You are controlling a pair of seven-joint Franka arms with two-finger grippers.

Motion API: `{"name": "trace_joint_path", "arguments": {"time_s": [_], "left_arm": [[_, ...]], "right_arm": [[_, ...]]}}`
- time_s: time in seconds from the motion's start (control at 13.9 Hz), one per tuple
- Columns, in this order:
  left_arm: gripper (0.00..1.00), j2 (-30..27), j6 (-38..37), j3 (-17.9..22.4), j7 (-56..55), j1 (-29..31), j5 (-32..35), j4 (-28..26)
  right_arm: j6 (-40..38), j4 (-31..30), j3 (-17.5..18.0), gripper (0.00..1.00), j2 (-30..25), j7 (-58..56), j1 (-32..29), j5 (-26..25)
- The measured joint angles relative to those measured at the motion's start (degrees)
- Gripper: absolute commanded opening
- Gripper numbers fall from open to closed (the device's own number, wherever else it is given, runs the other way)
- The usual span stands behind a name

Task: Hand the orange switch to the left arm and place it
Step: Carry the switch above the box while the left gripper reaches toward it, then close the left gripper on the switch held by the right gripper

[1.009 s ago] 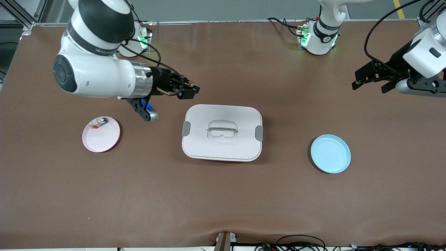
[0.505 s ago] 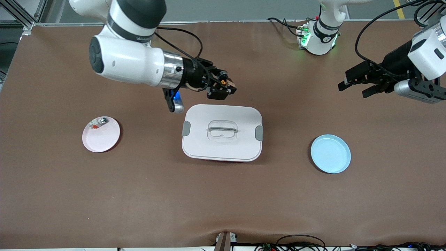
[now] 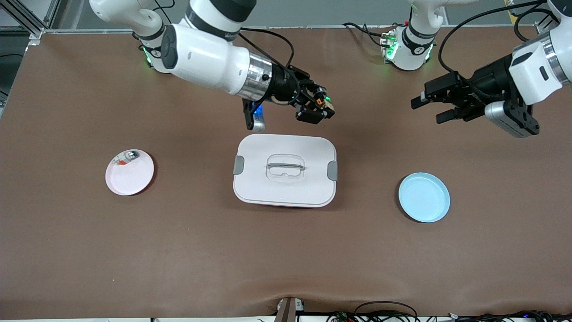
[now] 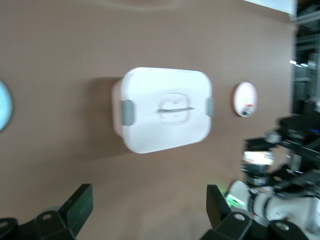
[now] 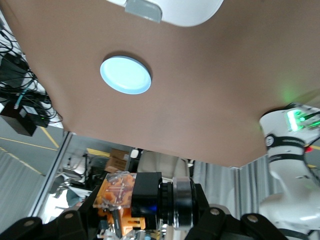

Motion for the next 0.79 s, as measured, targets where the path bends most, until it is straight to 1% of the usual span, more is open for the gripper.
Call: {"name": "trace_joint_path", "arguments": {"time_s": [0.14,0.29,0.36,0.58,0.79], "left_arm": [[1.0,-0.5,0.6,0.0,4.5,0.0,-4.0,-1.8],[1.0,-3.1,3.9,-1.0,7.2,-0.1,-7.3,-6.7],[1.0,-4.9,5.8,-2.3,7.6,-0.1,-7.9,-9.2],[0.93,-8.5,10.3,-6.5,7.6,-0.2,-8.1,-13.8],[0.88,-10.2,14.1,-8.7,7.6,-0.2,-8.1,-17.5]], "right_arm": [[1.2,0.2,0.0,0.13,0.5,1.2,1.3,0.0],[1.2,0.7,0.0,0.13,1.1,1.3,2.0,0.0],[1.2,0.8,0.0,0.12,1.4,1.3,2.6,0.0],[1.3,0.9,0.0,0.12,2.0,2.0,4.1,0.0],[1.4,1.0,-0.1,0.12,2.5,2.0,4.2,0.0]]}}
